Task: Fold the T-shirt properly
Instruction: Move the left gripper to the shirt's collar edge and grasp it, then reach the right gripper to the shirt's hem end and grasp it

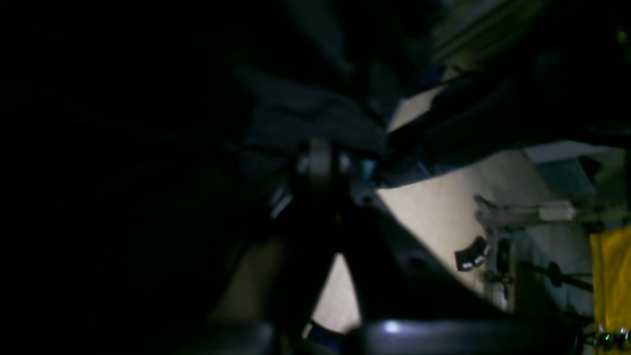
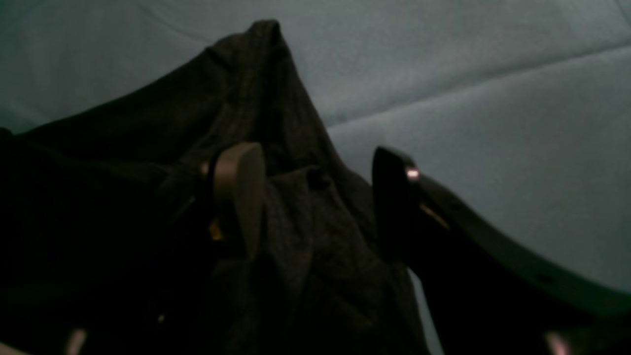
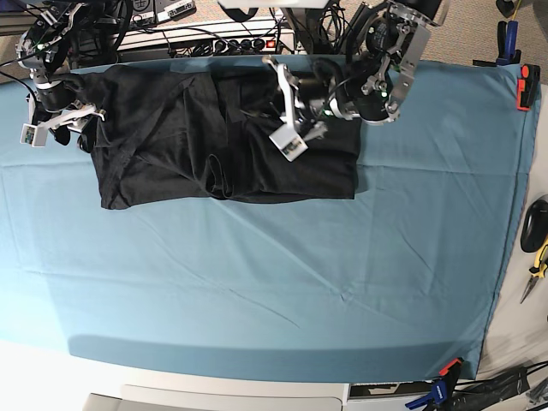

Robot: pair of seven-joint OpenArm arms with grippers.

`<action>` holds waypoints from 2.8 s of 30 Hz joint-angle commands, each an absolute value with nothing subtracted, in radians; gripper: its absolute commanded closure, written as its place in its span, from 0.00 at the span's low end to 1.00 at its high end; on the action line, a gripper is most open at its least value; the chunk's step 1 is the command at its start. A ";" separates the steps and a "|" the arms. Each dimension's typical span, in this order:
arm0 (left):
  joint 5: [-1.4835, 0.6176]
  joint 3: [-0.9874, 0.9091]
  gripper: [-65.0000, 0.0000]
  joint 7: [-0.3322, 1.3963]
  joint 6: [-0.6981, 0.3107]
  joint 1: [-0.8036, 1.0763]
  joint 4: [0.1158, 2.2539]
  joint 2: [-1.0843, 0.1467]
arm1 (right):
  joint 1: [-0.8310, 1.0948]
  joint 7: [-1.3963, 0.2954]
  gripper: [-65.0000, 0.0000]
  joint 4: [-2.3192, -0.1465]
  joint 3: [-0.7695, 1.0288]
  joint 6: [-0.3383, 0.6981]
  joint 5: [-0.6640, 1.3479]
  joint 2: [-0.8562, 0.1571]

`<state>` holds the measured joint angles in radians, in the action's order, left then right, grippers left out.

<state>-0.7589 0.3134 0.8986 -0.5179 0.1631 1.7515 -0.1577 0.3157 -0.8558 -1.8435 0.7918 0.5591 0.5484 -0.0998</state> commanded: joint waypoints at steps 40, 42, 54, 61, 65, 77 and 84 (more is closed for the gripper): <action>-0.683 0.311 0.60 0.882 -0.677 0.208 1.767 -0.161 | -0.012 -1.257 0.41 -1.170 0.868 0.594 1.068 -0.376; -0.683 0.311 0.60 0.876 -0.673 0.208 1.767 -0.161 | 0.008 -1.284 0.41 -1.170 0.817 0.603 1.084 -0.400; -0.662 0.311 0.60 0.864 -0.673 0.208 1.767 -0.161 | 0.039 -1.369 0.41 -1.170 0.578 0.615 1.161 -0.451; -0.657 0.311 0.60 0.863 -0.670 0.208 1.767 -0.161 | 0.039 -1.387 0.41 -1.170 0.555 0.614 1.163 -0.451; -0.656 0.311 0.60 0.863 -0.670 0.208 1.767 -0.160 | 0.057 -1.396 0.41 -1.171 0.555 0.615 1.163 -0.452; -0.657 0.311 0.60 0.855 -0.670 0.207 1.767 -0.155 | 0.119 -1.396 0.46 -1.171 0.555 0.617 1.163 -0.452; -0.657 0.311 0.60 0.852 -0.670 0.205 1.767 -0.155 | 0.118 -1.396 1.00 -1.171 0.555 0.617 1.162 -0.451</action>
